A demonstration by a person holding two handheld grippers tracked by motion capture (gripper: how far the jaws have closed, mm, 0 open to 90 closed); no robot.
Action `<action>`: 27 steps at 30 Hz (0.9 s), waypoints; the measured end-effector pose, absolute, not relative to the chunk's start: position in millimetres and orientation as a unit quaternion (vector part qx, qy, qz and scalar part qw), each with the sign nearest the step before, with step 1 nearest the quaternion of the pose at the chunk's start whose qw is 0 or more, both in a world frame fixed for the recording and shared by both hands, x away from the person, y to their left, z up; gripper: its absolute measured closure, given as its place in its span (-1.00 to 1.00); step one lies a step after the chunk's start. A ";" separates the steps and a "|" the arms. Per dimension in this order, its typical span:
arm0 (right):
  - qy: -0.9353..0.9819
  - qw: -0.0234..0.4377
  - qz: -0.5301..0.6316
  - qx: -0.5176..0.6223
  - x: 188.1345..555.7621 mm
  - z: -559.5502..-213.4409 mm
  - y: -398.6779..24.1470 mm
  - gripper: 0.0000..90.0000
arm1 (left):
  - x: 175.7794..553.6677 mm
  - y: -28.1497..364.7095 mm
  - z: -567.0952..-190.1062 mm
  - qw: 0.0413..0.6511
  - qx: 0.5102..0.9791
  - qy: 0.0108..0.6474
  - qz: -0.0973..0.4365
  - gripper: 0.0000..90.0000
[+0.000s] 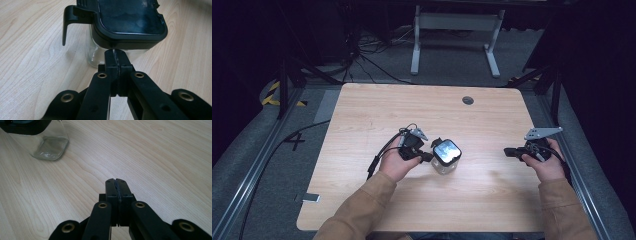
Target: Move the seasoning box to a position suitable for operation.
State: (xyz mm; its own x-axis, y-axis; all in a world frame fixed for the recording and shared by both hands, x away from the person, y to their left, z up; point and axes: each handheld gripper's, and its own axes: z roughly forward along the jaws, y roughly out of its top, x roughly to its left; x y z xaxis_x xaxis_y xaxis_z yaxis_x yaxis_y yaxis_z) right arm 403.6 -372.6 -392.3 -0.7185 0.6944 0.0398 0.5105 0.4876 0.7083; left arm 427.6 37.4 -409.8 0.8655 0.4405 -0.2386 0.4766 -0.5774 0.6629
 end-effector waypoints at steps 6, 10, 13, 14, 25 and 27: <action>0.853 0.126 0.363 0.353 403.1 -392.6 -372.6 1.00 | 429.2 34.9 -412.7 0.374 0.889 0.265 -0.017 1.00; 0.856 0.123 0.364 0.346 402.4 -393.2 -368.1 1.00 | 430.7 34.5 -412.0 0.375 0.888 0.265 -0.014 1.00; 0.858 0.121 0.363 0.342 402.1 -393.8 -363.7 1.00 | 431.0 33.4 -411.5 0.373 0.888 0.268 -0.009 1.00; 0.859 0.122 0.363 0.340 402.0 -394.0 -362.8 1.00 | 431.6 33.1 -411.0 0.373 0.889 0.266 -0.008 1.00; 0.859 0.118 0.369 0.335 396.4 -392.9 -359.8 1.00 | 442.9 27.9 -416.2 0.369 0.886 0.280 0.011 1.00; 0.860 0.115 0.368 0.334 395.9 -393.1 -359.0 1.00 | 444.8 27.5 -416.1 0.368 0.887 0.280 0.012 0.99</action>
